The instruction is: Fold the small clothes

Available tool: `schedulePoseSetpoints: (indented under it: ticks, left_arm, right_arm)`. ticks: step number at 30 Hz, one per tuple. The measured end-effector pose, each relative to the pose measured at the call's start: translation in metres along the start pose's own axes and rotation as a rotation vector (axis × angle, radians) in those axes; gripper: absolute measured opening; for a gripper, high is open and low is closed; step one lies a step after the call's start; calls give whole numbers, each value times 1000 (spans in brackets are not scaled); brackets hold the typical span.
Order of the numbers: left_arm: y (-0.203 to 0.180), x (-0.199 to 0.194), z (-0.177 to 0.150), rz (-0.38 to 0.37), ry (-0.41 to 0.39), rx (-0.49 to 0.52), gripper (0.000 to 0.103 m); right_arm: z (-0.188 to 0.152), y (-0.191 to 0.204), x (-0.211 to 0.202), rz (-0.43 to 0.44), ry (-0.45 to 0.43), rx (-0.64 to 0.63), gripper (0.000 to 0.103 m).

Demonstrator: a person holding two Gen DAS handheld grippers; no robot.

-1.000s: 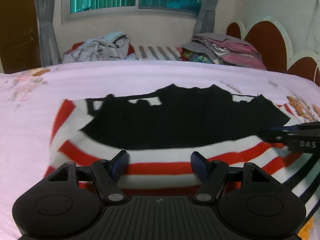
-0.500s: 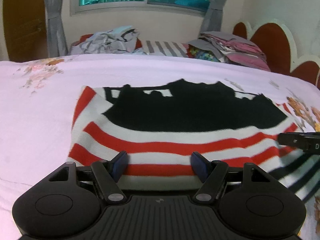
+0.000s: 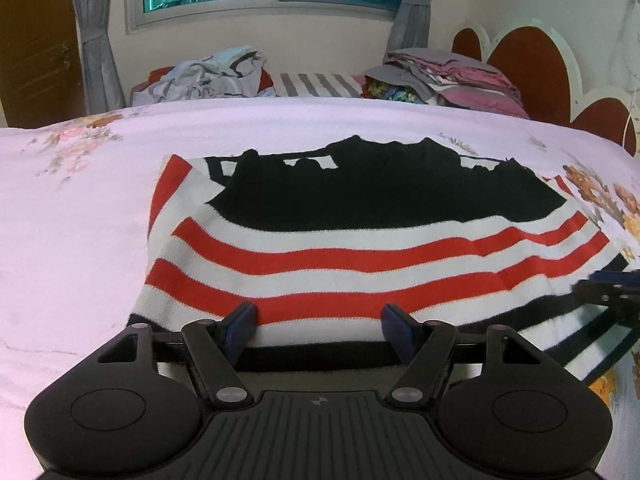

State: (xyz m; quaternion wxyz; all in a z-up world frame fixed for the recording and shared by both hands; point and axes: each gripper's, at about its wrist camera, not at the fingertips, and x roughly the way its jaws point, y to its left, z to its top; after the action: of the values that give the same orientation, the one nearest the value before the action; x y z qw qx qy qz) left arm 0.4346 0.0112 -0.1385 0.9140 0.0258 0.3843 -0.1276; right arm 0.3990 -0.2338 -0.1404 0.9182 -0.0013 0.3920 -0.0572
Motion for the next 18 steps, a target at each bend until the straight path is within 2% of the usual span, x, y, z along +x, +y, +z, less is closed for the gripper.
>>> schedulePoseSetpoints:
  ticks: [5,7,9,12,15,18]
  left_arm:
    - [4,-6,-2,0,5,-4,70]
    - [6,-10,-3,-2,7,-7,70]
    - [9,-11,-6,-5,8,1,70]
    - [15,-11,-10,-9,13,-4,70]
    - [18,-15,-10,-10,12,-7,70]
    - [24,-18,-15,-15,6,-20,70]
  right_arm:
    - [-12,-14,-13,-51,12,4,30]
    - [-15,-20,-17,-86,5,7,35]
    - [-21,-27,-15,-117,24,11,36]
    - [-25,-35,-15,-117,37,22,36]
    - [-24,-39,-18,-147,14,37,36]
    - [-28,-45,-9,-136,54,35,35]
